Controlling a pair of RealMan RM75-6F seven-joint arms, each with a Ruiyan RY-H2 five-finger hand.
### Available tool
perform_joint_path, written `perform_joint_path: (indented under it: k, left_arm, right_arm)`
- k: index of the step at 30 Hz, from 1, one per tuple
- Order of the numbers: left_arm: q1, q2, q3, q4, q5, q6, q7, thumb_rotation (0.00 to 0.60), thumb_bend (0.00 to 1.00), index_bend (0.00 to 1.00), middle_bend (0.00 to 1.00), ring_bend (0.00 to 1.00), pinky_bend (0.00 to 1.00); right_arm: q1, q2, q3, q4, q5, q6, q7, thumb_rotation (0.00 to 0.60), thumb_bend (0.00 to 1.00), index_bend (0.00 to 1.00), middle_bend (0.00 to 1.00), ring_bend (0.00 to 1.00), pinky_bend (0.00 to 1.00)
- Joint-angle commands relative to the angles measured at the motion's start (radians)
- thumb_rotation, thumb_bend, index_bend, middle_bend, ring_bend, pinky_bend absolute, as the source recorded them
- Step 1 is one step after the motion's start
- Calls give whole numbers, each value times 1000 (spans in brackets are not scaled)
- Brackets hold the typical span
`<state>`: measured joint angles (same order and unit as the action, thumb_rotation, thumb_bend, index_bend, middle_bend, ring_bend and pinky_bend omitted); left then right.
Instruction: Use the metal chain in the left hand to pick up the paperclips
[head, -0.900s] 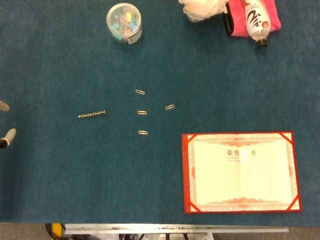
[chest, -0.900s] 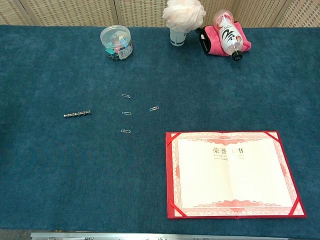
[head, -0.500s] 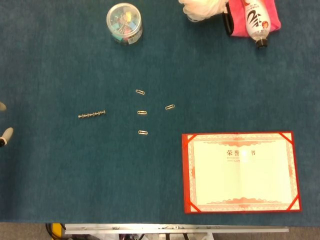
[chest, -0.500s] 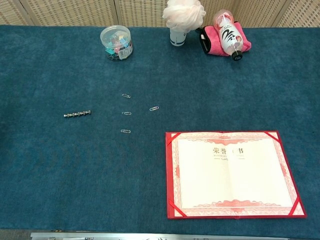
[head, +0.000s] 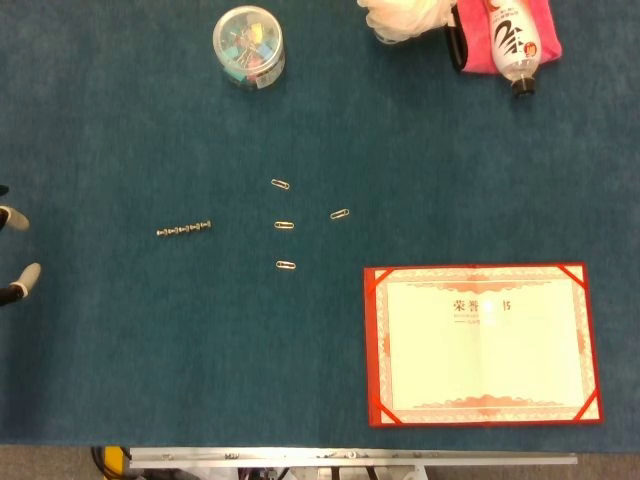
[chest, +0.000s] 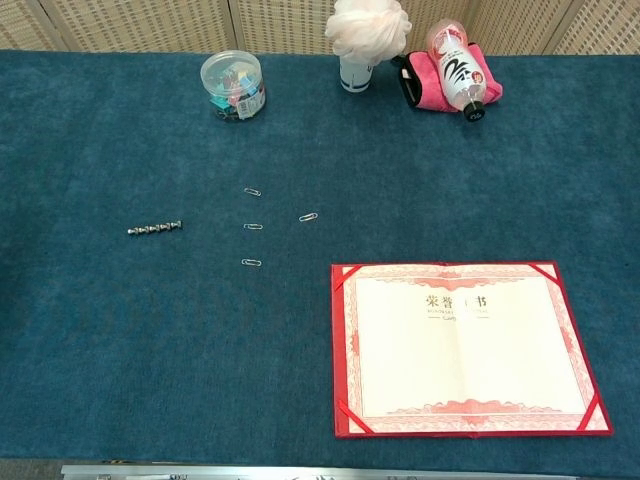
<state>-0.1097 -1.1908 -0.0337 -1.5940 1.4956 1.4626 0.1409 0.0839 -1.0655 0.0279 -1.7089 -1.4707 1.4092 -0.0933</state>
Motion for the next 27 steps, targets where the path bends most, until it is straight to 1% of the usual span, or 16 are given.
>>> perform_joint_path:
  k: [1, 16, 18, 19, 21, 22, 23, 25, 27]
  left_arm:
    - [-2, -5, 5, 1, 6, -5, 3, 600, 180, 414, 237, 232, 377]
    - [-14, -18, 6, 11, -6, -31, -3, 600, 180, 414, 236, 232, 377]
    - [-17, -21, 5, 10, -8, -37, -7, 600, 180, 413, 224, 230, 377]
    - [-19, -25, 5, 9, -6, -38, -10, 600, 180, 414, 214, 220, 377]
    - [-21, -30, 5, 1, -2, -37, -21, 600, 180, 414, 179, 161, 369]
    - [-21, -33, 3, -8, -1, -35, -28, 600, 180, 414, 147, 103, 351]
    - [-23, -34, 2, -17, 1, -36, -31, 600, 180, 414, 124, 56, 320]
    - [-31, -32, 0, -39, 10, -38, -30, 600, 180, 416, 101, 6, 259]
    - [-40, -26, -3, -61, 11, -48, -19, 600, 180, 420, 82, 0, 209]
  right_arm:
    - [-5, 4, -2, -7, -7, 11, -11, 600, 0, 0, 35, 0, 250]
    - [-11, 17, -1, -18, -2, 13, -3, 600, 0, 6, 41, 0, 250]
    - [-13, 19, 1, -19, -3, 18, -3, 600, 0, 6, 41, 0, 250]
    - [-15, 20, 2, -21, -3, 23, -2, 600, 0, 6, 41, 0, 250]
    - [-17, 21, 3, -22, -2, 28, -1, 600, 0, 6, 41, 0, 250]
    - [-19, 22, 5, -24, 0, 31, -1, 600, 0, 7, 41, 0, 250]
    - [-20, 23, 6, -24, 1, 33, -1, 600, 0, 8, 41, 0, 250]
    - [-21, 25, 7, -25, 1, 36, 1, 600, 0, 9, 41, 0, 250]
    - [-22, 27, 8, -26, 1, 37, 4, 600, 0, 10, 41, 0, 250]
